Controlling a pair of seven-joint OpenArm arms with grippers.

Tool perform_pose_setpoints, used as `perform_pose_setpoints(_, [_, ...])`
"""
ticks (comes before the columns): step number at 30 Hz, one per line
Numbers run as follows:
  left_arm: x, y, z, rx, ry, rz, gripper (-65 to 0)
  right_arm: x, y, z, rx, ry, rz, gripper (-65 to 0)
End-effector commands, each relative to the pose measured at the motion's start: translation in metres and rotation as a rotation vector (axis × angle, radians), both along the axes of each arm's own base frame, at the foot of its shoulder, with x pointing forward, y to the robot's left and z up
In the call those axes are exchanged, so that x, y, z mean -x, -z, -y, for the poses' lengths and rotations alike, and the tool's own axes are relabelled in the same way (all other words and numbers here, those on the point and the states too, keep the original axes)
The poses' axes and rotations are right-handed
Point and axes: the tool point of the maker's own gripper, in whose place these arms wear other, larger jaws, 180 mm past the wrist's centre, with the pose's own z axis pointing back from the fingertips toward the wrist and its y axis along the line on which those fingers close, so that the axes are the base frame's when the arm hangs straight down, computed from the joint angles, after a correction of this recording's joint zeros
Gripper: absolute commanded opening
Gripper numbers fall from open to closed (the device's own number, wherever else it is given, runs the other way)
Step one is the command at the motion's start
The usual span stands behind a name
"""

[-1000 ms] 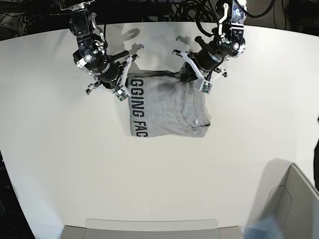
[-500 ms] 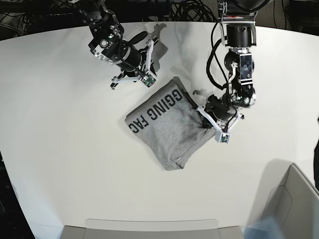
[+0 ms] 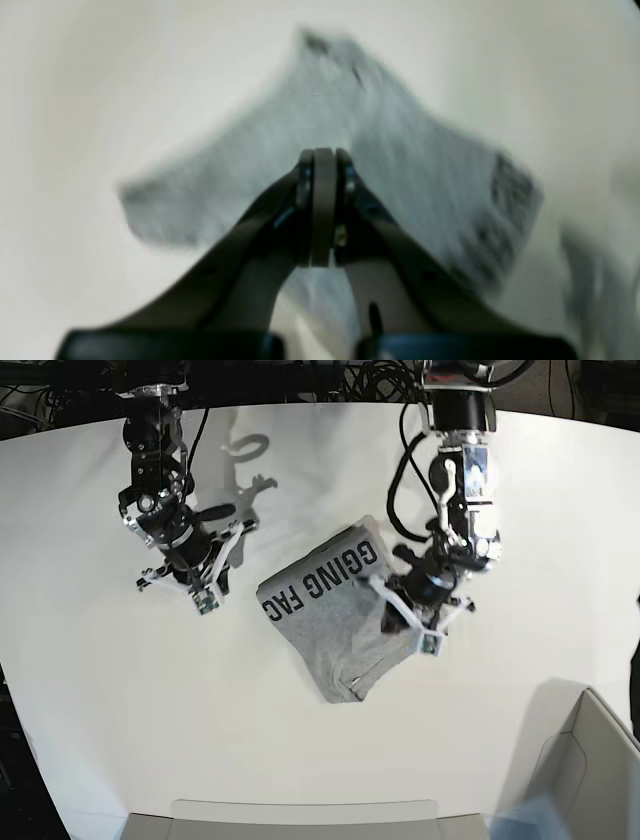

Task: Fold the T-shirt properly
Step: 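Grasp the folded bundle edges with both grippers and lift slightly, then drag the folded shirt with the left gripper toward the bin corner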

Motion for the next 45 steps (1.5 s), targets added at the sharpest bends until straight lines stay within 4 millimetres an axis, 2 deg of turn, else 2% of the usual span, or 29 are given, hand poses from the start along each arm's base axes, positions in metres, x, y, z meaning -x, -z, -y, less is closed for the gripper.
perform_pose_setpoints(1, [0.006,-0.016,0.016,0.025,0.041,0.057,-65.0,-0.016,-0.015,0.002,-0.015,0.006,0.057,-65.0])
perform_pose_setpoints(4, [0.052,0.002,0.042,0.035,0.112,0.0,-65.0,-0.034,-0.008,0.009,-0.011,0.02,0.036,-65.0])
perform_pose_setpoints(6, [0.074,0.016,0.056,0.042,0.154,-0.048,-65.0,-0.043,0.001,0.011,-0.013,0.028,0.01,-65.0])
perform_pose_setpoints(9, [0.089,0.037,0.055,0.025,0.17,-0.108,-65.0,-0.052,0.016,0.011,-0.022,0.037,-0.04,-65.0])
perform_pose_setpoints(11, [0.09,0.044,0.05,0.017,0.161,-0.129,-65.0,-0.053,0.027,0.0,-0.027,0.013,-0.075,-65.0])
perform_pose_setpoints(13, [0.09,0.056,0.03,-0.004,0.121,-0.159,-65.0,-0.049,0.038,-0.016,-0.022,-0.032,-0.106,-65.0])
perform_pose_setpoints(16, [0.087,0.069,-0.004,-0.016,0.025,-0.195,-65.0,-0.044,0.041,-0.047,-0.034,-0.123,-0.086,-65.0])
perform_pose_setpoints(20, [0.07,0.069,-0.062,-0.024,-0.14,-0.188,-65.0,-0.022,0.048,-0.094,-0.079,-0.238,-0.074,-65.0])
perform_pose_setpoints(21, [0.069,0.07,-0.071,-0.026,-0.166,-0.189,-65.0,-0.016,0.051,-0.101,-0.088,-0.248,-0.081,-65.0])
perform_pose_setpoints(26, [0.071,0.064,-0.102,-0.03,-0.254,-0.173,-65.0,-0.002,0.051,-0.11,-0.115,-0.261,-0.087,-65.0])
perform_pose_setpoints(29, [0.067,0.046,-0.117,-0.032,-0.302,-0.123,-65.0,0.004,0.039,-0.113,-0.146,-0.261,-0.037,-65.0])
perform_pose_setpoints(30, [0.066,0.041,-0.117,-0.026,-0.31,-0.107,-65.0,0.007,0.035,-0.111,-0.152,-0.257,-0.023,-65.0])
perform_pose_setpoints(32, [0.059,0.022,-0.107,-0.001,-0.316,-0.054,-65.0,0.006,0.025,-0.093,-0.173,-0.2,0.02,-65.0])
perform_pose_setpoints(34, [0.053,0.002,-0.089,0.036,-0.302,0.002,-65.0,0.002,0.018,-0.064,-0.182,-0.106,0.052,-65.0])
perform_pose_setpoints(37, [0.044,-0.02,-0.045,0.097,-0.232,0.064,-65.0,-0.002,0.011,-0.025,-0.189,0.023,0.08,-65.0])
perform_pose_setpoints(40, [0.025,-0.046,0.003,0.151,-0.129,0.176,-65.0,-0.001,0.007,0.009,-0.176,0.114,0.098,-65.0])
perform_pose_setpoints(43, [0.019,-0.04,0.043,0.209,-0.108,0.195,-65.0,0.006,0.012,0.033,-0.156,0.169,0.087,-65.0])
perform_pose_setpoints(45, [0.016,-0.023,0.049,0.223,-0.164,0.174,-65.0,0.011,0.016,0.047,-0.147,0.203,0.078,-65.0])
